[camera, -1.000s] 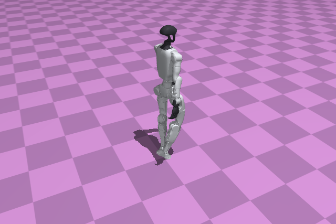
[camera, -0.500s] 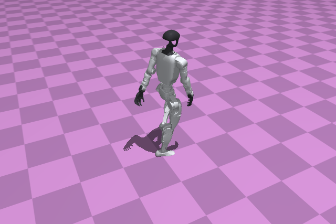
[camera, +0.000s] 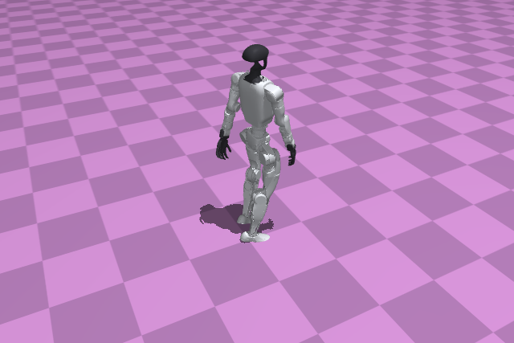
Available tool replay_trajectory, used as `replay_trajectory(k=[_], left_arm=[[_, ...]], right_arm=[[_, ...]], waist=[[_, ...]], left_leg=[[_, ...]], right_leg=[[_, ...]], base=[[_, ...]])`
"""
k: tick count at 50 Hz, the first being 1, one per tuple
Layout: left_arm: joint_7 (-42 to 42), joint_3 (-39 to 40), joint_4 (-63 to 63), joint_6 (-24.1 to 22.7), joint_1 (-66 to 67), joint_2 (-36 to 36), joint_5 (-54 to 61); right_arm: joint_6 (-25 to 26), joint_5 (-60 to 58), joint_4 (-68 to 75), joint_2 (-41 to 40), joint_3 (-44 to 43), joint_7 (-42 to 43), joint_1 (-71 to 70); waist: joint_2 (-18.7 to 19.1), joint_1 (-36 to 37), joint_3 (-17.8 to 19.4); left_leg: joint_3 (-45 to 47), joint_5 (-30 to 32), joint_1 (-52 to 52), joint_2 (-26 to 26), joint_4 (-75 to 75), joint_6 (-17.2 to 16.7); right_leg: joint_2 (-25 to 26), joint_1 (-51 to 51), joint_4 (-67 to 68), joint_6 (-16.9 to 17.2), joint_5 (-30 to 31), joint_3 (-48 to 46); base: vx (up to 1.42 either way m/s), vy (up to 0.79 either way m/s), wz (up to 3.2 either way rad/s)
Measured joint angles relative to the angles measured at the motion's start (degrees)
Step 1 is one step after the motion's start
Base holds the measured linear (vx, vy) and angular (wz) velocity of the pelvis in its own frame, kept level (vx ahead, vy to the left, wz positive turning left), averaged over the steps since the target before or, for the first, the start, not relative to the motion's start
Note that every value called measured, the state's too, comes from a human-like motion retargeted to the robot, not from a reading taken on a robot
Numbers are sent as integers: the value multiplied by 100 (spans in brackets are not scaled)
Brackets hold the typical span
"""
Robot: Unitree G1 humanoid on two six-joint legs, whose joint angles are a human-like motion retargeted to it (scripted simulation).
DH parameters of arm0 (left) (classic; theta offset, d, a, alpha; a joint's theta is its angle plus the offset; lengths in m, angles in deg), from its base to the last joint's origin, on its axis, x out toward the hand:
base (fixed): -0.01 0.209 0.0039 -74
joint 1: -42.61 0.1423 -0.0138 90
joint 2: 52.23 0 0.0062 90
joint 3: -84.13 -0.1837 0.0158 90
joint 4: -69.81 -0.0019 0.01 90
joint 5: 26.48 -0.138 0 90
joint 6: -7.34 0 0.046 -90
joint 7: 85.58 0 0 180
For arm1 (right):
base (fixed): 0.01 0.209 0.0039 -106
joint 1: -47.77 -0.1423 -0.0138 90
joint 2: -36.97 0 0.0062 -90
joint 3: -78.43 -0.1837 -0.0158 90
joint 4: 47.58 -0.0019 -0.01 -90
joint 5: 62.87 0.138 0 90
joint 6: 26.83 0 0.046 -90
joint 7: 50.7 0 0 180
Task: In place motions
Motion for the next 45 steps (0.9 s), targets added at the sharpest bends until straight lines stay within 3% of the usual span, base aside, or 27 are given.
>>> replay_trajectory(k=[2, 3, 5, 7, 9, 12, 15, 17, 20, 24, 28, 33, 37, 41, 42, 45], left_arm=[[-92, 14, -14, 7, -237, -49, 136], [-140, 1, -59, 14, -384, -58, 221], [-178, -110, -190, 26, -790, -87, 398], [-131, -291, -300, 41, -1329, -178, 529], [-103, -536, -241, 43, -1850, -268, 537], [-104, -935, 159, -63, -2436, -385, 387], [-92, -1119, 692, -66, -2881, -584, 206], [-113, -939, 989, -98, -3100, -616, 150], [-57, -755, 1552, -296, -3303, -562, 420], [-101, -806, 2502, -611, -3592, -556, 755], [-232, -987, 3102, -834, -3716, -557, 895], [-183, -1043, 3004, -922, -3562, -376, 920], [112, -1033, 2360, -718, -3135, -181, 747], [365, -982, 1560, -452, -2669, 9, 800], [388, -951, 1402, -416, -2567, 32, 821], [341, -700, 1010, -375, -2187, 46, 786]], right_arm=[[128, -182, 292, 160, -66, -43, 355], [234, -309, 408, 269, -128, -80, 558], [540, -566, 588, 494, -327, -220, 920], [769, -684, 708, 627, -615, -324, 1178], [785, -629, 752, 771, -1053, -342, 1429], [621, -305, 825, 967, -1554, -352, 1736], [730, -213, 1026, 1086, -1847, -268, 1804], [834, -189, 1174, 1133, -1939, -300, 1794], [835, -126, 1297, 1224, -2037, -518, 1913], [850, -24, 1279, 1239, -2196, -530, 2040], [875, 43, 1283, 1182, -2172, -468, 2035], [835, -97, 972, 1107, -2014, -485, 1908], [854, -254, 703, 1005, -1835, -280, 1765], [648, -311, 415, 937, -1675, -228, 1686], [602, -317, 346, 931, -1642, -221, 1652], [520, -302, 236, 907, -1476, -147, 1530]], waist=[[201, -335, -228], [286, -467, -308], [376, -937, -460], [404, -1028, -448], [530, -1191, -210], [620, -1187, 309], [688, -1431, 608], [762, -1964, 749], [895, -2523, 774], [912, -2709, 907], [862, -2600, 918], [807, -2358, 757], [742, -2060, 547], [502, -1848, 313], [417, -1883, 272], [238, -1652, 162]], left_leg=[[342, -684, 697, -145, -1349, 238], [396, -723, 888, -273, -1857, 461], [69, -446, 1074, -361, -2543, 516], [54, -333, 869, -240, -2577, 520], [-302, -372, 787, -86, -2470, 611], [-300, -446, 914, 63, -2381, 699], [-142, -464, 975, 51, -2489, 842], [-240, -415, 922, 157, -2498, 899], [-213, -341, 728, 385, -2435, 945], [-257, -294, 593, 489, -2362, 1014], [-160, -338, 618, 499, -2298, 996], [39, -370, 735, 388, -2412, 875], [214, -371, 852, 267, -2531, 747], [265, -402, 868, -107, -2555, 695], [203, -419, 839, -237, -2529, 694], [359, -566, 804, -435, -2347, 626]], right_leg=[[210, 24, 115, 81, -92, -196], [273, 53, 192, 123, -119, -278], [309, 19, 444, 207, -37, -664], [249, -263, 990, 277, 571, -776], [93, -612, 1947, 314, 1524, -1109], [-226, -1577, 3817, -49, 2597, -820], [-551, -2768, 5542, -353, 2142, -566], [-657, -3496, 6354, -445, 1817, -565], [-502, -4617, 7140, -474, 1420, -480], [-340, -5512, 7513, -717, 1146, -503], [-269, -5364, 7218, -817, 1073, -550], [-179, -4138, 6202, -476, 1315, -553], [258, -2732, 4574, -18, 1646, -299], [618, -1232, 2079, 401, 2018, 411], [571, -882, 1470, 455, 1847, 410], [331, -97, 246, 321, 79, -340]], base=[[22, 23, 74], [20, 23, 102], [9, 23, 134], [-16, 12, 84], [-14, 14, 79], [-7, 19, 12], [-18, 24, -9], [-17, 16, 69], [-2, 3, 60], [-6, -2, 8], [2, -7, -25], [8, -7, -40], [12, -12, -47], [7, -13, -10], [-3, -12, 57], [5, -17, -36]])
